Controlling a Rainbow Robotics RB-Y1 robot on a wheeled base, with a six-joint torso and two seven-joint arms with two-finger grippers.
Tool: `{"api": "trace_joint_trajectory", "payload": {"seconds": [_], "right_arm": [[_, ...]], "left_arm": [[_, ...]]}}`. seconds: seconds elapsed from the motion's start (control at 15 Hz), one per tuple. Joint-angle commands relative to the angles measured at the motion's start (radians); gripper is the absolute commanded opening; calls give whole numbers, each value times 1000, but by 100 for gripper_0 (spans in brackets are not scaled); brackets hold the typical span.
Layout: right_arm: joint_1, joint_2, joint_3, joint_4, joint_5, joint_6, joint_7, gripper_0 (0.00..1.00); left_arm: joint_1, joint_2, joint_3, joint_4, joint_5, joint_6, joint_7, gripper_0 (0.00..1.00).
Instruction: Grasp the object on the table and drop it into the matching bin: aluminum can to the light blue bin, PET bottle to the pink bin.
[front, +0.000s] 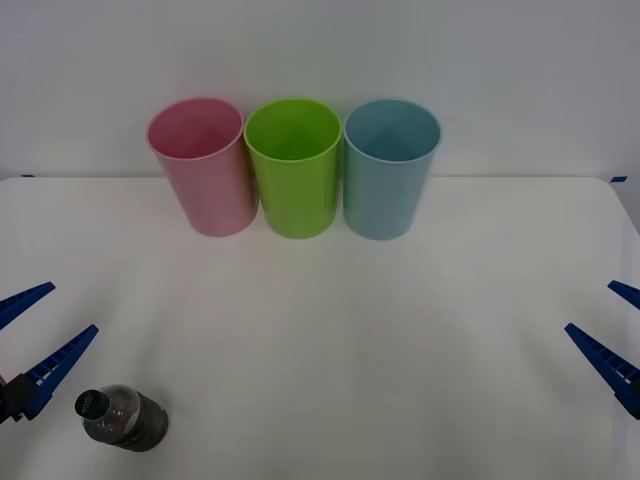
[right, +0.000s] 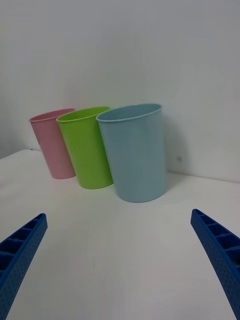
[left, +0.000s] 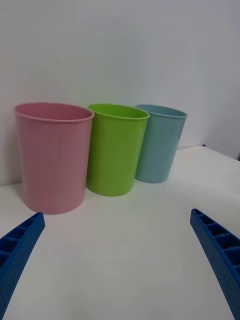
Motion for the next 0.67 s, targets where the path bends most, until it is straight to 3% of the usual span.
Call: {"api": "trace_joint_trajectory", "payload": {"seconds": [0.07, 0.27, 0.67], "right_arm": [[0, 0, 0, 0, 0, 0, 0, 100], [0, 0, 0, 0, 0, 0, 0, 100], [0, 0, 0, 0, 0, 0, 0, 100]], "left_arm": [[0, 0, 0, 0, 0, 0, 0, 100], [-5, -19, -31, 6, 21, -10, 3, 100], [71, 109, -20, 8, 107, -39, 15, 100]]}}
